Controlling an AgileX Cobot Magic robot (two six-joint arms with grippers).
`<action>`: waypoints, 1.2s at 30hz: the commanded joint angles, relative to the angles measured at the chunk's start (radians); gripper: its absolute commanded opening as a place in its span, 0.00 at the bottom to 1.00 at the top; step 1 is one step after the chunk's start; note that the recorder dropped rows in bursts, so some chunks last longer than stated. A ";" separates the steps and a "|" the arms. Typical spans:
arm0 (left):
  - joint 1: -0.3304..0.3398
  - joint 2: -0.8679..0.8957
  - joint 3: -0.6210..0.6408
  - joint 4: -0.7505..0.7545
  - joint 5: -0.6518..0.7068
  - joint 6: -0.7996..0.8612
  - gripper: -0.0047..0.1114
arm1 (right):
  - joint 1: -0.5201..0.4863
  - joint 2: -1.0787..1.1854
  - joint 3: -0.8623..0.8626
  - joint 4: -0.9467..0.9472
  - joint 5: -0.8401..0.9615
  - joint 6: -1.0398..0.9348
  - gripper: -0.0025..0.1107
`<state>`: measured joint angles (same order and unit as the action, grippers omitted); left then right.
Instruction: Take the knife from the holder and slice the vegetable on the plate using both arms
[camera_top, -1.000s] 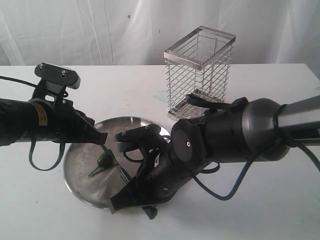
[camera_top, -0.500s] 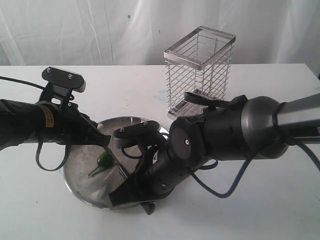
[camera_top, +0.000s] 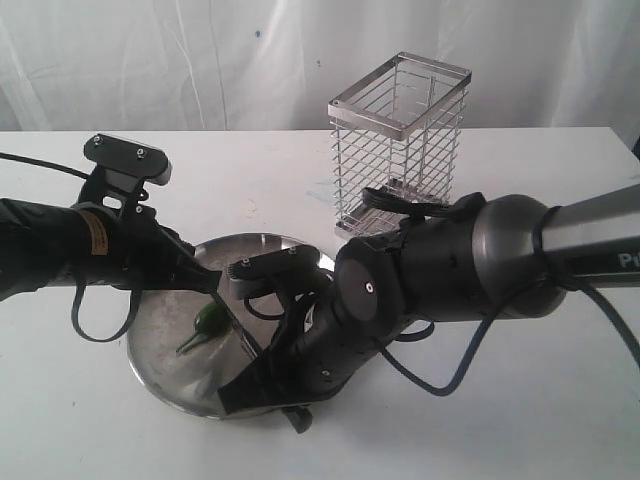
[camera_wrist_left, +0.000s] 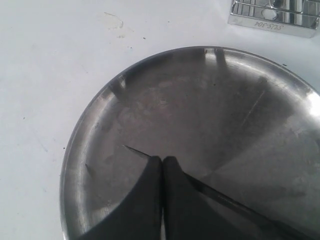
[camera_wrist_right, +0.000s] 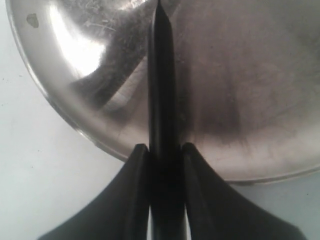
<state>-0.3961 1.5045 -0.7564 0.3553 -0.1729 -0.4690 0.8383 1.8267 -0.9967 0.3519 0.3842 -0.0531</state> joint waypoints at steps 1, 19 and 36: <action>0.001 0.000 -0.002 -0.006 0.014 -0.009 0.05 | -0.004 0.008 -0.008 -0.014 0.011 0.005 0.02; 0.008 0.092 -0.002 -0.007 -0.082 -0.008 0.05 | -0.004 0.007 -0.012 -0.014 0.032 0.005 0.02; 0.200 0.128 -0.002 0.688 -0.302 -0.686 0.04 | -0.004 0.007 -0.040 -0.036 0.083 0.005 0.02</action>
<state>-0.2608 1.6345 -0.7564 0.7856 -0.3412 -0.9230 0.8383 1.8373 -1.0326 0.3267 0.4592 -0.0516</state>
